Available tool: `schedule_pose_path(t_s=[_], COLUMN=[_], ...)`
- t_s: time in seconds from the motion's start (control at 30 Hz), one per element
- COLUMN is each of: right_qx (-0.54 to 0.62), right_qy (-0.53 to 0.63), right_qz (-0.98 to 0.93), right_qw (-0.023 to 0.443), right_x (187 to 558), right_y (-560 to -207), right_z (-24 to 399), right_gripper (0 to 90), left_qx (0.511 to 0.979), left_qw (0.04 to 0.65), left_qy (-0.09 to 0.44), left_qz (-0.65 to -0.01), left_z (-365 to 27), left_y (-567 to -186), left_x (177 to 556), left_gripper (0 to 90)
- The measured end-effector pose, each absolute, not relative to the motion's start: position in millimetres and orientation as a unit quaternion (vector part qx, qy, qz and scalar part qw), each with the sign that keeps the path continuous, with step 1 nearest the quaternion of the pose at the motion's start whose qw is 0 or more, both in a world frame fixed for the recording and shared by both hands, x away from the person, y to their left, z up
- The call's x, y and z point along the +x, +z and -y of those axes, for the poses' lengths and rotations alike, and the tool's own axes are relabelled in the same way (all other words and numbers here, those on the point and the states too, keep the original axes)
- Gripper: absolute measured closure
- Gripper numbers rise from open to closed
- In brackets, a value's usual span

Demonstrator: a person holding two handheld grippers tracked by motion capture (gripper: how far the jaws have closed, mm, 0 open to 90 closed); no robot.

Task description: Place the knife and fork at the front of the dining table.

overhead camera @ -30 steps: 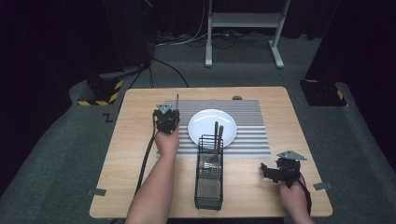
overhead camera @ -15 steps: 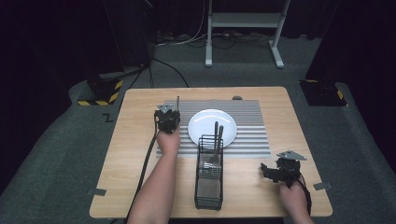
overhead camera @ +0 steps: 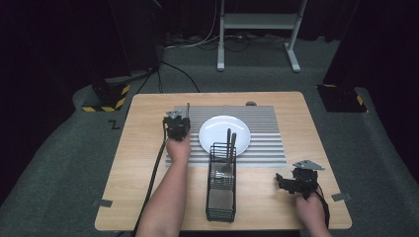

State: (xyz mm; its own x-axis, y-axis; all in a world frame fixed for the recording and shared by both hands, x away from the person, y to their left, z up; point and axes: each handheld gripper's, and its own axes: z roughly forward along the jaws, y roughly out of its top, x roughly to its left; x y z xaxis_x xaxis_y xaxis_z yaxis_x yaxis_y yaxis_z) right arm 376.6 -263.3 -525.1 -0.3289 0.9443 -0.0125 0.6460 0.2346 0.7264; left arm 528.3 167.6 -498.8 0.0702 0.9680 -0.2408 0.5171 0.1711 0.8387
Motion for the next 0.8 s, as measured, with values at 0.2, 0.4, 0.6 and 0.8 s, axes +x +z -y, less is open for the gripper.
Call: schedule_pose_path(t_s=[0.2,0.4,0.6,0.8], right_qx=[0.530,0.530,0.530,0.529], right_qy=[0.319,0.319,0.319,0.319], right_qz=[-0.750,-0.750,-0.750,-0.751], right_qw=[0.234,0.234,0.234,0.234], right_x=[376.6,376.5,376.5,376.1], right_y=[-525.1,-525.1,-525.0,-525.0], right_z=[263.3,263.3,263.2,262.7], right_gripper=[9.1,9.2,9.3,9.6], left_qx=[0.585,0.584,0.589,0.581], left_qw=[0.431,0.425,0.419,0.436], left_qy=[0.249,0.243,0.240,0.251], left_qz=[-0.640,-0.647,-0.648,-0.639], left_z=[-172.1,-172.9,-170.1,-170.8], left_y=[-502.0,-505.6,-508.1,-501.3], left_x=[531.8,534.1,535.4,533.1], left_gripper=[82.5,82.4,82.4,72.9])
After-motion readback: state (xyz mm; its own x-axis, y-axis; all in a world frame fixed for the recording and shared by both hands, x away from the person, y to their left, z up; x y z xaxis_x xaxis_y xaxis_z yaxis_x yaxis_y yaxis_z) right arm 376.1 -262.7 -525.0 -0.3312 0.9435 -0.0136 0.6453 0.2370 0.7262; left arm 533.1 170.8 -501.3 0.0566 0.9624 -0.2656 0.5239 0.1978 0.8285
